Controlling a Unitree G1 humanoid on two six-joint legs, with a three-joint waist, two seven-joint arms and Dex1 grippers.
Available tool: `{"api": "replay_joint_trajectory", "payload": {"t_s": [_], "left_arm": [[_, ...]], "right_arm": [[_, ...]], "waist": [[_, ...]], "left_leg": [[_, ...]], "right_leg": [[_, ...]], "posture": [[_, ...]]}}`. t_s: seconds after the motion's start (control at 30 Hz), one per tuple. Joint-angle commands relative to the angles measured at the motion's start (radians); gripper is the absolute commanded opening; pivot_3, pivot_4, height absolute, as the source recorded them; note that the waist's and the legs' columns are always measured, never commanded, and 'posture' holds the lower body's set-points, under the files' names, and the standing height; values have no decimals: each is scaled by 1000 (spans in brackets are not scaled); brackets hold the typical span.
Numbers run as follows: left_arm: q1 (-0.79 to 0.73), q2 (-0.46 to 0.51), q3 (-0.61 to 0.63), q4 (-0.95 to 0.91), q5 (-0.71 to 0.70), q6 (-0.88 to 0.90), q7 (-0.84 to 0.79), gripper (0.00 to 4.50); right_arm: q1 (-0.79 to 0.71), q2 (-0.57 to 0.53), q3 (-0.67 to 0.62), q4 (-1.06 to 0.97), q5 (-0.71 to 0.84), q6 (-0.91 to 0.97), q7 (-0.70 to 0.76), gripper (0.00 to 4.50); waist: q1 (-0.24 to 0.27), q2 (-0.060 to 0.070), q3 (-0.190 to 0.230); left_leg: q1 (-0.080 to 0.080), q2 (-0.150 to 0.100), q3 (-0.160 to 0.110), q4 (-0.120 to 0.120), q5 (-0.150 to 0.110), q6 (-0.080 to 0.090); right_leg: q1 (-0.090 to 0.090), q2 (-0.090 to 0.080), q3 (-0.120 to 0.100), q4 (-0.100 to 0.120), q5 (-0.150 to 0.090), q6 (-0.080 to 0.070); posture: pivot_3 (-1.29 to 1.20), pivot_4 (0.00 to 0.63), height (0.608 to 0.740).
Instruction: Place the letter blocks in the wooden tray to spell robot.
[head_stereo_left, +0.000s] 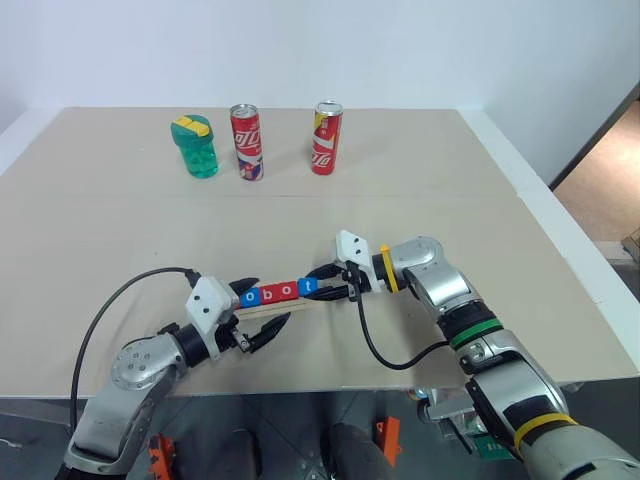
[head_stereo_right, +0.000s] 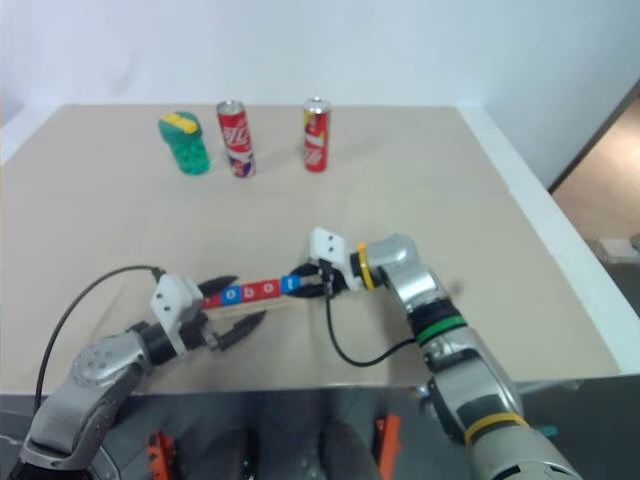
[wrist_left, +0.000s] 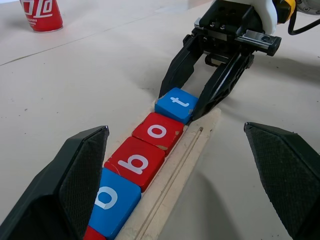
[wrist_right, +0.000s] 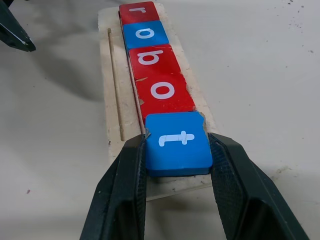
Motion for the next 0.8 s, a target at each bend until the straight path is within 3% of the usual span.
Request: {"api": "replay_joint_trajectory", "payload": {"t_s": [0.03, 0.8], "left_arm": [[-13, 12, 0, -19, 7, -3, -3, 4500], [-35, 10, -15, -20, 10, 23, -2, 4500]], "right_arm": [[12, -7, -28, -68, 18, 39, -2, 1739], [72, -25, -48, -216, 29, 191, -66, 1739]], "waist": [[0, 0, 0], [-3, 0, 0]], "left_leg": [[0, 0, 0, 0, 0, 0], [0, 0, 0, 0, 0, 0]], "right_leg": [[0, 0, 0, 0, 0, 0], [0, 0, 0, 0, 0, 0]], "posture": [[0, 150, 740], [0, 150, 740]]}}
